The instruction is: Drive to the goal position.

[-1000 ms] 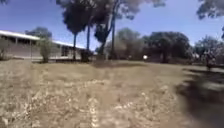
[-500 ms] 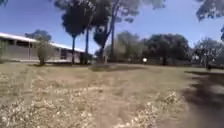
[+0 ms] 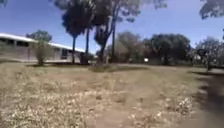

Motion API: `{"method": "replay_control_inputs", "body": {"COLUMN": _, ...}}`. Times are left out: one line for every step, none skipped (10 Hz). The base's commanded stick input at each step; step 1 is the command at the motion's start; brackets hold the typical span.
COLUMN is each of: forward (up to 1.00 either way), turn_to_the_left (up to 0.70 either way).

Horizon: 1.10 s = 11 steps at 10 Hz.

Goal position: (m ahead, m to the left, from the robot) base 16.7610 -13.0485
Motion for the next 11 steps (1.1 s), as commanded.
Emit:
{"method": "replay_control_inputs", "body": {"forward": 0.70, "turn_to_the_left": 0.00}}
{"method": "replay_control_inputs", "body": {"forward": 0.70, "turn_to_the_left": 0.00}}
{"method": "replay_control_inputs", "body": {"forward": 0.70, "turn_to_the_left": -0.06}}
{"method": "replay_control_inputs", "body": {"forward": 0.70, "turn_to_the_left": -0.27}}
{"method": "replay_control_inputs", "body": {"forward": 0.70, "turn_to_the_left": -0.35}}
{"method": "replay_control_inputs", "body": {"forward": 0.70, "turn_to_the_left": -0.35}}
{"method": "replay_control_inputs", "body": {"forward": 0.70, "turn_to_the_left": -0.35}}
{"method": "replay_control_inputs", "body": {"forward": 0.70, "turn_to_the_left": -0.35}}
{"method": "replay_control_inputs", "body": {"forward": 0.70, "turn_to_the_left": -0.35}}
{"method": "replay_control_inputs", "body": {"forward": 0.70, "turn_to_the_left": -0.35}}
{"method": "replay_control_inputs", "body": {"forward": 0.70, "turn_to_the_left": -0.35}}
